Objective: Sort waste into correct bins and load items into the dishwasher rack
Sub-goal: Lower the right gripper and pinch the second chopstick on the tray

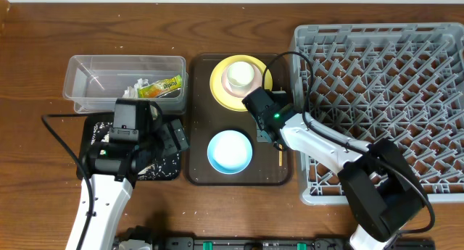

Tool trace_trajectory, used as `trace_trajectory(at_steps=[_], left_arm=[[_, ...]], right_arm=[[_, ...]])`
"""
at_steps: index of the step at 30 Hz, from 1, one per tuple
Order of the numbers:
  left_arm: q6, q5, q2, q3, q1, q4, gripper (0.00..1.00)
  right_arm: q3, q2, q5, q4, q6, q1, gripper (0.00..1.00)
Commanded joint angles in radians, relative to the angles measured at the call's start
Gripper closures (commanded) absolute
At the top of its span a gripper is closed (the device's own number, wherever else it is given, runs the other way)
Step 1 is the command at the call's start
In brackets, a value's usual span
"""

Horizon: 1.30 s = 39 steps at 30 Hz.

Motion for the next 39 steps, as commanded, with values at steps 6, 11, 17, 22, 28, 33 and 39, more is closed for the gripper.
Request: trace_trajectory(at_steps=[6,11,17,22,28,33,39], left_arm=[[0.005,0.009,0.000,0.016,0.004,-0.003,0.04],[0.005,0.009,0.000,0.016,0.004,-0.003,0.04],[0.005,0.009,0.000,0.016,0.004,-0.003,0.04],[0.005,0.009,0.000,0.016,0.004,-0.003,0.04],[0.005,0.009,0.000,0.016,0.004,-0.003,0.04],[0.005,0.009,0.000,0.016,0.004,-0.003,0.04],[0.005,0.009,0.000,0.016,0.004,-0.003,0.04]], right_arm=[[-0.006,0.012,-0.002,0.006,0.066,-0.008,0.57],[-0.008,0.012,-0.004,0.005,0.065,-0.009,0.53],[-0.011,0.012,-0.087,0.009,0.065,-0.012,0.45],[-0.014,0.012,-0.088,0.008,0.065,-0.016,0.44],[-0.023,0.013,-0.092,0.009,0.065,-0.016,0.41],[-0.023,0.012,-0.136,0.009,0.065,-0.016,0.40],[-0.023,0.012,-0.172,0.010,0.065,-0.016,0.41]])
